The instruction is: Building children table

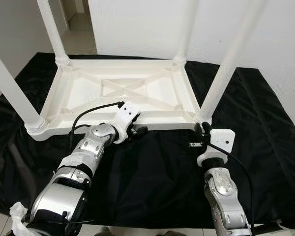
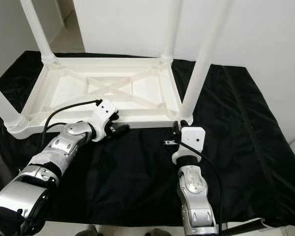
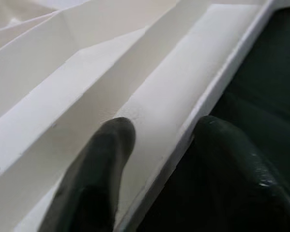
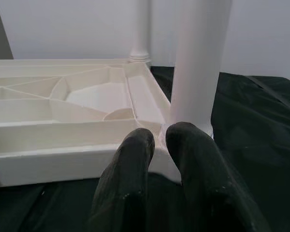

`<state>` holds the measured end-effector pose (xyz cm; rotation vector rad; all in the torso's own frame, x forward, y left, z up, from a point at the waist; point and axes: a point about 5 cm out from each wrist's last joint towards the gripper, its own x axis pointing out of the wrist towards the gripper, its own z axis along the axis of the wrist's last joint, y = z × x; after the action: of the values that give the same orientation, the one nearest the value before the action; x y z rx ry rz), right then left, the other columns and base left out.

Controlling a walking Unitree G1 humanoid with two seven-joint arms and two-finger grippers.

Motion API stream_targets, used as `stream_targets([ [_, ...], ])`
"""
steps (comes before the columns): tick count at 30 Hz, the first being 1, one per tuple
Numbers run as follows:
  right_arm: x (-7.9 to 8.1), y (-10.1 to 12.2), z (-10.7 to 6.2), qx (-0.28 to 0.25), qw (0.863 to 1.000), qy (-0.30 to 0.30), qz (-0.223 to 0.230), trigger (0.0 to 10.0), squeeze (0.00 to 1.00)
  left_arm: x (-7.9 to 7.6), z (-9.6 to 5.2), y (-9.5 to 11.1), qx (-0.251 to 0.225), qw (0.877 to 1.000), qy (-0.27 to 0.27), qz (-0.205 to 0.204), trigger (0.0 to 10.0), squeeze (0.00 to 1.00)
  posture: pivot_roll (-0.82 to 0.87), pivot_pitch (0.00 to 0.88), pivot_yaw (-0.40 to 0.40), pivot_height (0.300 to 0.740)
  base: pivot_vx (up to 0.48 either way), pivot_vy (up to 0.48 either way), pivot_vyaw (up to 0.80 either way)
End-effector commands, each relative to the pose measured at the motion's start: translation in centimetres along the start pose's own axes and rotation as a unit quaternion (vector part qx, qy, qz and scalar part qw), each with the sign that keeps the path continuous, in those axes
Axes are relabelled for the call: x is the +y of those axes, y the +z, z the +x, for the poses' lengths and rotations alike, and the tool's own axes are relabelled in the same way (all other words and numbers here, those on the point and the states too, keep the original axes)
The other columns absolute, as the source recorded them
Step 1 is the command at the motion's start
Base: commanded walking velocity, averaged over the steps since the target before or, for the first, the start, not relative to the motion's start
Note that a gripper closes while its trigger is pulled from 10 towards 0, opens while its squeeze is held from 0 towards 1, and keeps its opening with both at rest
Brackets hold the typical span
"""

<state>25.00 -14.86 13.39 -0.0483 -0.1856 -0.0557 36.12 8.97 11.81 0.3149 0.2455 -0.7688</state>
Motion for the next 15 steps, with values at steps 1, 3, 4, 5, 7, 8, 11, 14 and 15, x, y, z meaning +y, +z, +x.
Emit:
stream_targets([
  [1,-0.22,0.06,-0.03,0.0,1.0,0.0,-0.005,10.0,0.0,0.71,-0.5,-1.7,0.031,0.997,0.058,-0.028,0.0,0.0,-0.04,0.031,-0.009,0.74,0.0,0.0,0.0],
  [3,-0.22,0.06,-0.03,0.0,1.0,0.0,-0.005,10.0,0.0,0.71,-0.5,-1.7,0.031,0.997,0.058,-0.028,0.0,0.0,-0.04,0.031,-0.009,0.74,0.0,0.0,0.0],
  [4,-0.3,0.08,-0.03,-0.001,1.0,-0.001,-0.005,10.0,0.0,0.72,-0.53,-1.67,0.032,0.997,0.059,-0.03,0.0,0.0,-0.04,0.032,-0.011,0.74,0.0,0.0,0.0],
  [5,-0.42,0.09,-0.02,-0.001,1.0,-0.003,-0.007,10.0,0.0,0.68,-0.54,-1.65,0.031,0.997,0.057,-0.031,0.0,0.0,-0.04,0.033,-0.012,0.74,0.0,0.0,0.0],
  [7,-0.48,0.1,-0.02,-0.001,1.0,-0.004,-0.007,10.0,0.0,0.69,-0.62,-1.64,0.031,0.997,0.056,-0.033,0.0,0.0,-0.04,0.033,-0.012,0.74,0.0,0.0,0.0],
  [8,-0.48,0.1,-0.02,-0.001,1.0,-0.004,-0.007,10.0,0.0,0.69,-0.62,-1.64,0.031,0.997,0.056,-0.033,0.0,0.0,-0.04,0.033,-0.012,0.74,0.0,0.0,0.0],
  [11,-0.53,0.11,0.04,-0.001,1.0,-0.004,-0.009,10.0,0.0,0.66,-0.6,-1.5,0.027,0.997,0.063,-0.036,0.0,0.0,-0.04,0.031,-0.011,0.74,0.0,0.0,0.0],
  [14,-0.54,0.14,0.11,-0.002,1.0,-0.004,-0.011,10.0,0.0,0.66,-0.59,-1.48,0.028,0.996,0.074,-0.033,0.0,0.0,-0.05,0.031,-0.008,0.74,0.0,0.0,0.0],
  [15,-0.56,0.16,0.13,-0.003,1.0,-0.005,-0.012,10.0,0.0,0.67,-0.62,-1.51,0.029,0.996,0.076,-0.032,0.0,0.0,-0.05,0.031,-0.008,0.74,0.0,0.0,0.0],
])
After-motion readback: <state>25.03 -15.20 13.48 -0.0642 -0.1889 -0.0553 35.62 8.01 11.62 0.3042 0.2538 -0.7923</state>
